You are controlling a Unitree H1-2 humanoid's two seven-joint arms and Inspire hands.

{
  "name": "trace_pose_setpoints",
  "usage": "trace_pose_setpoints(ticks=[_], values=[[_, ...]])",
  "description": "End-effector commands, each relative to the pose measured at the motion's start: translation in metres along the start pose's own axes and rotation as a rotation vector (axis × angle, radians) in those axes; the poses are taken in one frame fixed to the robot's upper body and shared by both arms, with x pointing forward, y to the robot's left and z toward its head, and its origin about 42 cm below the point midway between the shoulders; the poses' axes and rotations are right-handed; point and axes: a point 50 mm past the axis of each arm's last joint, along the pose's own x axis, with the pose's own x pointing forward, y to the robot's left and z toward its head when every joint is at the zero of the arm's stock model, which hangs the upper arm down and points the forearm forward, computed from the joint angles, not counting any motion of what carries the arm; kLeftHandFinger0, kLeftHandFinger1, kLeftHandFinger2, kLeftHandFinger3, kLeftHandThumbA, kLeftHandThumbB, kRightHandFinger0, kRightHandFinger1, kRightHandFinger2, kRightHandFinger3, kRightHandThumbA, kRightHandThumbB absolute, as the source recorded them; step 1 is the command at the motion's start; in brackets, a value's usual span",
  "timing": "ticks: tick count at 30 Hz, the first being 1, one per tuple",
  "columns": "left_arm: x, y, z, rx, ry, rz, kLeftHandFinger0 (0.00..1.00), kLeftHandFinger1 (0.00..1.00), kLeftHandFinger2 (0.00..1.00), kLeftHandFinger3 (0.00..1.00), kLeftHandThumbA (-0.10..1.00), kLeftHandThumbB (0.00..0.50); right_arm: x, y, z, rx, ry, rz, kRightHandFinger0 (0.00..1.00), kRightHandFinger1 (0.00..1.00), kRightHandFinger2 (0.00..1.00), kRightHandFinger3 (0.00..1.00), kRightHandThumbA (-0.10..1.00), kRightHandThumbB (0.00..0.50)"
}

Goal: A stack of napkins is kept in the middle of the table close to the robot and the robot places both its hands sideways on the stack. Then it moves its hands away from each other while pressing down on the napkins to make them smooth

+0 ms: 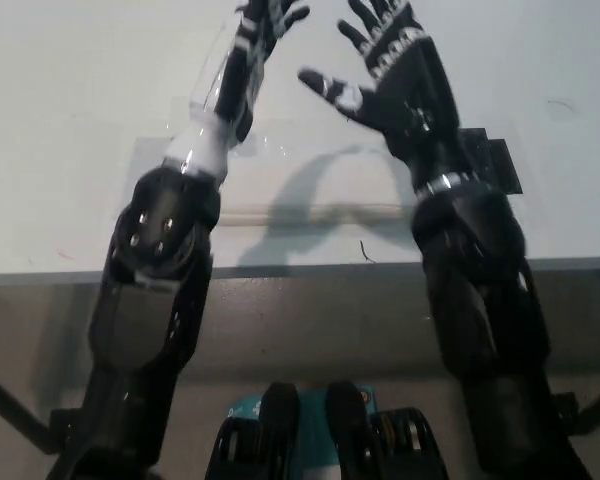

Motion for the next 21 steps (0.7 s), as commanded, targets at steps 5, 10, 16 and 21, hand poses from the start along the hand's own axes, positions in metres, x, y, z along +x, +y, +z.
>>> trace_pose_setpoints(ticks=[5, 10, 16, 21], values=[[0.043, -0.007, 0.001, -0.130, -0.003, 0.079, 1.00, 1.00, 1.00, 1.00, 1.00, 0.358, 0.054, 0.013, -0.001, 0.404, -0.059, -0.031, 1.00, 1.00, 1.00, 1.00, 1.00, 0.410], [0.052, -0.014, -0.015, -0.152, 0.045, 0.095, 1.00, 1.00, 1.00, 1.00, 1.00, 0.393, 0.060, 0.004, -0.023, 0.614, -0.026, -0.099, 1.00, 1.00, 1.00, 1.00, 1.00, 0.428], [0.049, -0.019, -0.032, -0.140, 0.084, 0.110, 1.00, 1.00, 1.00, 1.00, 1.00, 0.390, 0.051, -0.014, -0.043, 0.640, -0.011, -0.158, 1.00, 1.00, 1.00, 1.00, 1.00, 0.424], [0.047, -0.018, -0.045, -0.129, 0.122, 0.125, 1.00, 1.00, 1.00, 1.00, 1.00, 0.385, 0.048, -0.026, -0.052, 0.769, -0.009, -0.208, 1.00, 1.00, 1.00, 1.00, 1.00, 0.437]])
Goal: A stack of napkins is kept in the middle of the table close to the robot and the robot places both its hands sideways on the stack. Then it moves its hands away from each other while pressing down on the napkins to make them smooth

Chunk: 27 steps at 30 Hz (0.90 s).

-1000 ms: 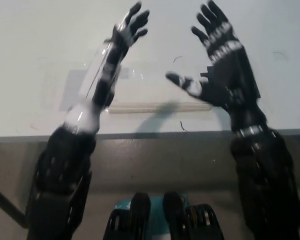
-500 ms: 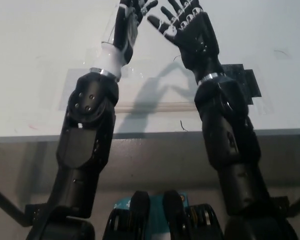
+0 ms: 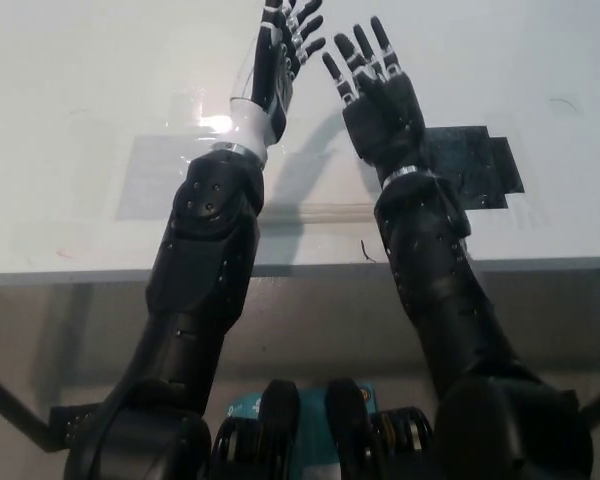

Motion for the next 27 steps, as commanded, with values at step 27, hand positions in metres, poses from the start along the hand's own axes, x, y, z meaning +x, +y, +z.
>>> trace_pose_setpoints(ticks=[27], values=[[0.011, -0.015, -0.035, -0.020, 0.082, 0.097, 1.00, 1.00, 1.00, 1.00, 1.00, 0.390, 0.014, 0.027, -0.024, -0.113, 0.049, 0.040, 1.00, 1.00, 1.00, 1.00, 1.00, 0.405]])
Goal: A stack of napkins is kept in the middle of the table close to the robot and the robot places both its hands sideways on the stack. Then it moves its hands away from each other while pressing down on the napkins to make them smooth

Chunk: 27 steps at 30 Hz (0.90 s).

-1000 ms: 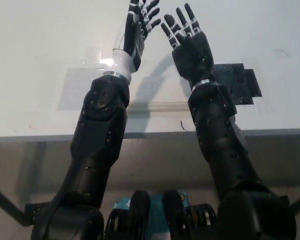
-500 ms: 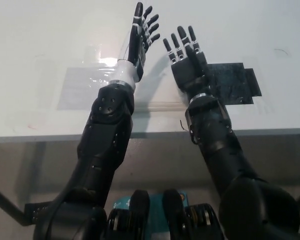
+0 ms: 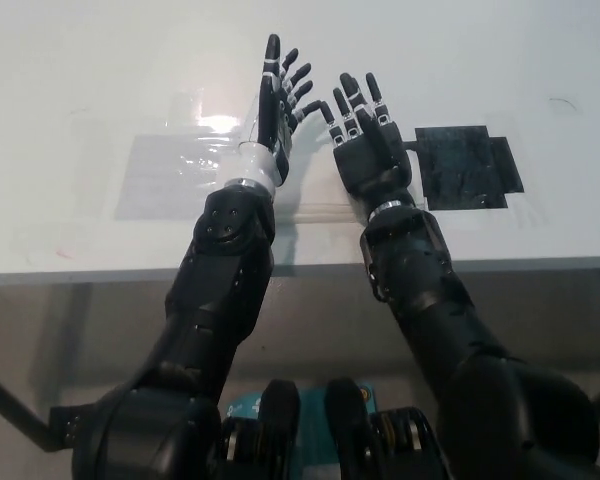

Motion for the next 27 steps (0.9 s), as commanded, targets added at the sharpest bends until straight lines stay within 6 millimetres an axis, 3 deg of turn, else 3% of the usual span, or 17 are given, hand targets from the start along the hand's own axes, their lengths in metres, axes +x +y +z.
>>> trace_pose_setpoints(ticks=[1, 10, 13, 16, 18, 22, 24, 25, 27], values=[[0.012, -0.017, 0.024, 0.047, -0.093, -0.013, 1.00, 1.00, 1.00, 1.00, 1.00, 0.387, 0.020, 0.056, 0.005, -0.190, -0.006, 0.135, 1.00, 1.00, 1.00, 1.00, 1.00, 0.405], [0.019, -0.017, 0.022, -0.020, -0.025, -0.019, 1.00, 1.00, 1.00, 1.00, 1.00, 0.423, 0.023, 0.054, 0.007, -0.186, 0.029, 0.090, 1.00, 1.00, 1.00, 1.00, 1.00, 0.362], [0.021, -0.015, 0.020, -0.023, 0.010, -0.006, 1.00, 1.00, 1.00, 1.00, 1.00, 0.377, 0.023, 0.050, 0.005, -0.186, 0.055, 0.054, 1.00, 1.00, 1.00, 1.00, 1.00, 0.388], [0.021, -0.015, 0.020, -0.039, 0.015, -0.004, 1.00, 1.00, 1.00, 1.00, 1.00, 0.370, 0.023, 0.049, 0.005, -0.180, 0.062, 0.037, 1.00, 1.00, 1.00, 1.00, 1.00, 0.395], [0.018, -0.011, 0.008, -0.066, 0.077, 0.041, 1.00, 1.00, 1.00, 1.00, 1.00, 0.384, 0.017, 0.033, -0.001, -0.149, 0.095, -0.016, 1.00, 1.00, 1.00, 1.00, 1.00, 0.414], [0.016, -0.008, 0.002, -0.080, 0.100, 0.050, 1.00, 1.00, 1.00, 1.00, 1.00, 0.385, 0.015, 0.028, -0.003, -0.145, 0.106, -0.031, 1.00, 1.00, 1.00, 1.00, 1.00, 0.419], [0.007, 0.000, -0.017, -0.054, 0.149, 0.062, 1.00, 1.00, 1.00, 1.00, 1.00, 0.375, 0.008, 0.011, -0.006, -0.147, 0.116, -0.070, 1.00, 1.00, 1.00, 1.00, 1.00, 0.422], [0.002, 0.005, -0.025, -0.041, 0.156, 0.066, 1.00, 1.00, 1.00, 1.00, 1.00, 0.413, 0.006, 0.003, -0.004, -0.161, 0.116, -0.084, 1.00, 1.00, 1.00, 1.00, 1.00, 0.424], [0.000, 0.006, -0.028, -0.035, 0.160, 0.068, 1.00, 1.00, 1.00, 1.00, 1.00, 0.417, 0.004, 0.000, -0.004, -0.167, 0.117, -0.091, 1.00, 1.00, 1.00, 1.00, 1.00, 0.425]])
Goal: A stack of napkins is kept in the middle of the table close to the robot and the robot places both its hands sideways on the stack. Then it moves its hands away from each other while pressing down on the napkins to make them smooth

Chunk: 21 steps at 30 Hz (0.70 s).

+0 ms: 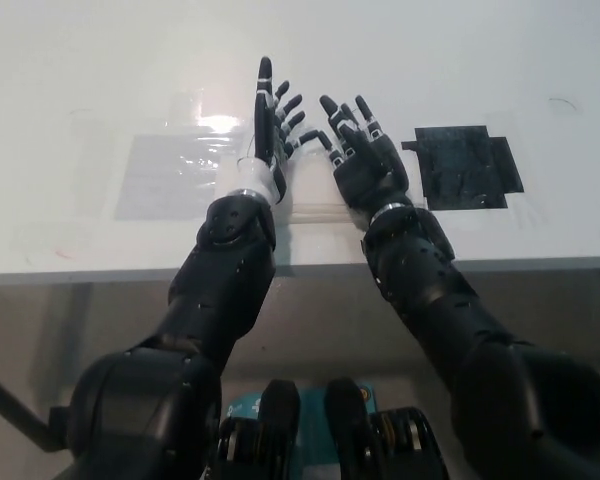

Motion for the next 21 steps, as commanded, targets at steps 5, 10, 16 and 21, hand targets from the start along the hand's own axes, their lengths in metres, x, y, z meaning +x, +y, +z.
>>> trace_pose_setpoints(ticks=[5, 10, 16, 21], values=[[-0.005, 0.009, -0.014, 0.027, 0.030, 0.004, 1.00, 1.00, 1.00, 1.00, 1.00, 0.422, 0.002, -0.001, 0.011, -0.066, -0.001, 0.012, 1.00, 1.00, 1.00, 1.00, 1.00, 0.412], [-0.005, 0.014, -0.014, 0.036, 0.027, 0.017, 1.00, 1.00, 1.00, 1.00, 1.00, 0.419, 0.003, -0.005, 0.017, -0.053, -0.002, 0.013, 1.00, 1.00, 1.00, 1.00, 1.00, 0.430], [-0.008, 0.014, -0.022, 0.024, 0.044, 0.014, 1.00, 1.00, 1.00, 1.00, 1.00, 0.410, -0.003, -0.016, 0.003, -0.060, 0.019, -0.016, 1.00, 1.00, 1.00, 1.00, 1.00, 0.405], [-0.011, 0.035, -0.027, 0.032, 0.057, 0.035, 1.00, 1.00, 1.00, 1.00, 1.00, 0.404, -0.006, -0.034, 0.011, -0.062, 0.016, -0.054, 1.00, 1.00, 1.00, 1.00, 1.00, 0.417]])
